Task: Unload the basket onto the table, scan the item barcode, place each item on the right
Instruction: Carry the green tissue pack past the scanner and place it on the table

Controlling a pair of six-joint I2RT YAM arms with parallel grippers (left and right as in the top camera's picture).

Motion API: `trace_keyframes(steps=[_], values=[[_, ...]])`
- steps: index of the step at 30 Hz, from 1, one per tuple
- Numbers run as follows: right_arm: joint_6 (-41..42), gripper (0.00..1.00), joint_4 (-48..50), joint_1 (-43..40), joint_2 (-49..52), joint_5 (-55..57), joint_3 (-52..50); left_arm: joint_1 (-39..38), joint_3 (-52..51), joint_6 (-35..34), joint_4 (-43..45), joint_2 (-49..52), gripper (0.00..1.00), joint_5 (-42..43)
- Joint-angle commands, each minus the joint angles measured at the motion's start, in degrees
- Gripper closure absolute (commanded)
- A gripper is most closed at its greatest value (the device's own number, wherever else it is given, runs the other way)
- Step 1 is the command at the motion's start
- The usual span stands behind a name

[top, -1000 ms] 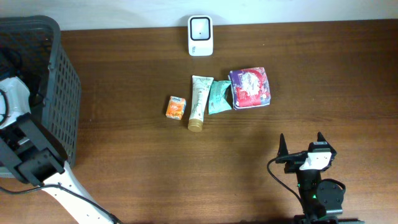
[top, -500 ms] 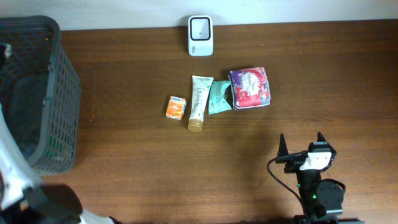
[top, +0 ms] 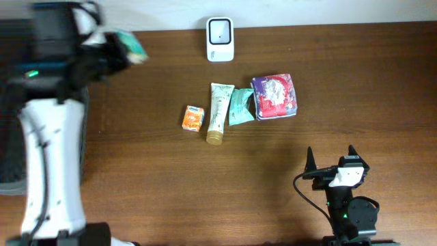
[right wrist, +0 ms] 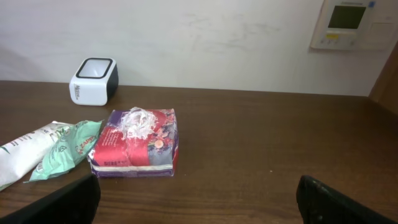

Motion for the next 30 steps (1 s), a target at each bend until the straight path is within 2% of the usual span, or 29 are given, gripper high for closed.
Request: trace_keyframes(steps=[1,8,14,16,17,18,19,20,22,24,26,30], values=[[-0.4,0.01,-0.2,0.3,-0.4,0.7,-0.5,-6.4,-4.9,5.8,-0.8,6.2,1.00,0.5],[-0.4,0.01,-0.2,0.3,-0.4,0.7,-0.5,-12.3,-8.2,6.5,-0.2,17.8,1.00,0.6],[-0.4,0.01,-0.1,0.3,-0.4,0.7,-0.5,-16.5,-8.2,11.7,1.4,27.3,1.00,0.8],[-0.4,0.01,-0.1,0.3,-0.4,0.7,-0.5,-16.9,-8.2,12.2,2.7,28.6,0.96,0.7],[-0.4,0.01,-0.2,0.3,-0.4,0.7,-0.5,-17.0,-8.2,12.2,3.2,29.0,0.88,0.5],[-0.4,0.01,-0.1,0.3,-0.4,0.7,-0.5,-17.0,-8.2,12.1,3.4,29.5,0.72,0.6],[-0.4,0.01,-0.1,0.3,-0.4,0.7,-0.5,-17.0,-8.2,12.2,3.7,29.6,0.49,0.5],[-0.4,0.01,-0.1,0.3,-0.4,0.7,-0.5,-16.9,-8.2,12.2,3.9,29.6,0.33,0.3],[-0.4,0.01,-0.2,0.3,-0.4,0.7,-0.5,-16.0,-6.7,12.1,3.5,29.4,0.23,-1.4],[-0.4,0.01,-0.1,0.3,-0.4,0.7,-0.5,-14.3,-2.6,12.1,0.7,29.3,0.18,-1.1],[-0.4,0.01,-0.2,0.3,-0.4,0.7,-0.5,-11.4,7.6,12.1,-6.0,29.3,0.01,-0.5],[-0.4,0.01,-0.1,0.3,-0.4,0.7,-0.5,-4.7,30.6,11.2,-17.7,29.3,0.01,-0.5]])
